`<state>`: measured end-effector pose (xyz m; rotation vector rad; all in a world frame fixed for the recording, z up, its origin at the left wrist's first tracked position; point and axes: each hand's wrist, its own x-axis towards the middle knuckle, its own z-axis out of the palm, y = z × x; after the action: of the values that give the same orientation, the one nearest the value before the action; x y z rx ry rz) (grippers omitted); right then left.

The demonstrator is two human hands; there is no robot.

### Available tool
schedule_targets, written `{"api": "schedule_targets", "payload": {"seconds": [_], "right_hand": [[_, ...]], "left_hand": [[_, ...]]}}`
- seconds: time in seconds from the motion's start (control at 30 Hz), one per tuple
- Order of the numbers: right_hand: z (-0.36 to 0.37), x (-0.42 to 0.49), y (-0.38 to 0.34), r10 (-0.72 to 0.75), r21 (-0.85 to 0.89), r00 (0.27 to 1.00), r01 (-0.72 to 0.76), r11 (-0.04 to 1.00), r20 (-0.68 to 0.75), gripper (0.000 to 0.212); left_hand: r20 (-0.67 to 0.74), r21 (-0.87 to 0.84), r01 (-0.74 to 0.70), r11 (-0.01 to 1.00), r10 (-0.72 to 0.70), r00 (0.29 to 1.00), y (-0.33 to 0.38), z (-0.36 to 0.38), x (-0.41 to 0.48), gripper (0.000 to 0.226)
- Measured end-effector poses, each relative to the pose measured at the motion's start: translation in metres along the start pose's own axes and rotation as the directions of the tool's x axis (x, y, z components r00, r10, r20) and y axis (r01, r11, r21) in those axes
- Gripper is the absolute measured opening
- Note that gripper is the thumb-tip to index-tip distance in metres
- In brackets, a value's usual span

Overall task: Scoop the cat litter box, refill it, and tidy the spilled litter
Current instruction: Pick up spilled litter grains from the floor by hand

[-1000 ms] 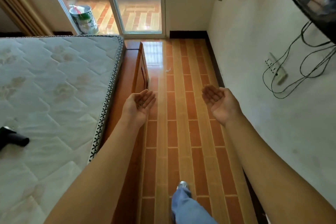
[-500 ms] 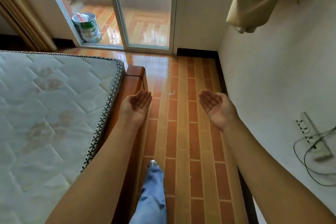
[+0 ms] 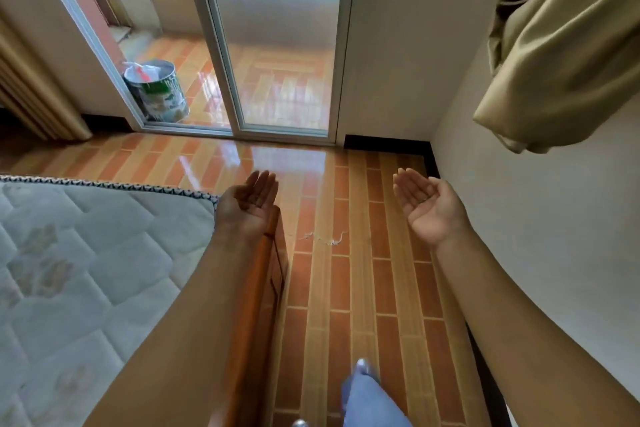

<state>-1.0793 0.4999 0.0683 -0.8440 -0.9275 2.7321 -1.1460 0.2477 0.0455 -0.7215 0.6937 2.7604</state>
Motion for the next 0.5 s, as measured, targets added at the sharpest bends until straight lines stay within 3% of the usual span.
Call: {"api": "schedule_targets", "payload": {"seconds": [0.33,0.5], "right_hand": [[0.095,0.224,-0.051,0.079,-0.049,0.996,-0.077,0.996,0.047,0.033],[0.154,0.329,-0.079,0.18,-0.124,0.978,-0.167,0.978,0.104,0.047]], "left_hand": [[-0.1,-0.051,-0.125,0.991,0.119,0.988,0.026,0.077,0.187,0.029],[-0.138,-0.045,-0.222,0.974,0.214,0.967,0.04,0.122,0.258,0.034]]}}
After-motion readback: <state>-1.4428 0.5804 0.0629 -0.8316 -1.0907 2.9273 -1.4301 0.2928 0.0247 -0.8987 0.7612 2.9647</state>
